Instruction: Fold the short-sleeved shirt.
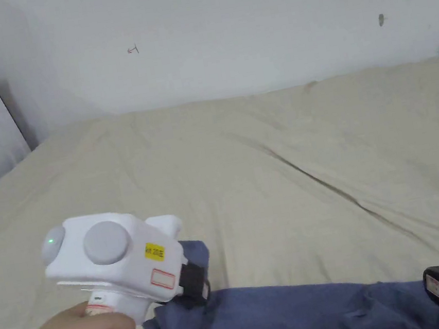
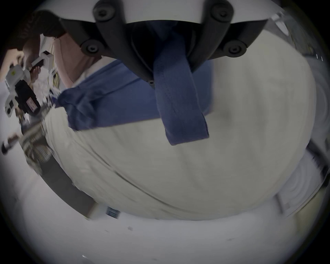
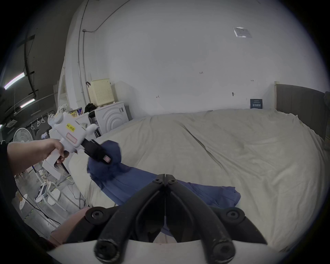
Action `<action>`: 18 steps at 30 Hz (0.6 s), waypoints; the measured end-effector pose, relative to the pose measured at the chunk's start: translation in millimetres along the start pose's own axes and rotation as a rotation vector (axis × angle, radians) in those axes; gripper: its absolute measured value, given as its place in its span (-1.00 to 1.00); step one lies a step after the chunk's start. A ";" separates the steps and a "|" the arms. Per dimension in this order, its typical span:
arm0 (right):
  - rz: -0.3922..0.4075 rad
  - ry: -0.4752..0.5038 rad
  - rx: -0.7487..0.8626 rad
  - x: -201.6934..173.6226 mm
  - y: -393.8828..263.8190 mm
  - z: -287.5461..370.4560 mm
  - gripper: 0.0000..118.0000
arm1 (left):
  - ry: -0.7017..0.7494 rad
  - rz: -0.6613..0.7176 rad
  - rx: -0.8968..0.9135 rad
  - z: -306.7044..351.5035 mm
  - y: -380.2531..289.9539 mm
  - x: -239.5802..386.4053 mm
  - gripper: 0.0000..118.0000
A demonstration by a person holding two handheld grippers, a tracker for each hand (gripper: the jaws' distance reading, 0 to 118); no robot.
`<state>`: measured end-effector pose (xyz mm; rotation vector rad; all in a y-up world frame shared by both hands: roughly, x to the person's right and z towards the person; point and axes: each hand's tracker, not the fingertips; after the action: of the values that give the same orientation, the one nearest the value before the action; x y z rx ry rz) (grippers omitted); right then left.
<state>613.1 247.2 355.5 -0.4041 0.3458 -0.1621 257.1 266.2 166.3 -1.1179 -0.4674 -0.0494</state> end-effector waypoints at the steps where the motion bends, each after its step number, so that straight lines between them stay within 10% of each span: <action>1: -0.004 -0.004 0.003 2.2 -1.2 3.4 -1.00 | -0.057 -0.054 -0.008 -15.0 6.1 22.3 -0.92; 4: -0.031 0.000 0.015 7.8 -3.4 11.5 -1.00 | -0.191 -0.089 -0.028 -42.3 14.7 60.7 -0.60; 6: -0.052 0.000 0.012 11.8 -5.7 14.9 -1.00 | -0.249 -0.076 -0.059 -51.1 16.0 75.3 0.69; 7: -0.058 -0.002 0.009 14.5 -7.1 15.5 -1.00 | -0.263 -0.078 -0.064 -51.6 15.1 78.6 1.00; 15: -0.071 -0.022 0.001 24.9 -11.8 16.6 -1.00 | -0.284 0.180 -0.019 -20.2 8.2 21.1 0.94; 16: -0.079 -0.022 0.003 24.8 -12.0 16.4 -1.00 | -0.274 0.188 -0.018 -20.8 5.2 13.2 0.76; 18: -0.092 -0.023 0.006 24.6 -12.2 16.1 -1.00 | -0.200 0.198 0.005 -26.4 -2.0 7.7 -0.68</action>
<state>640.7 236.4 367.1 -0.4162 0.3046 -0.2483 272.4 243.7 161.7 -1.1650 -0.5321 0.2382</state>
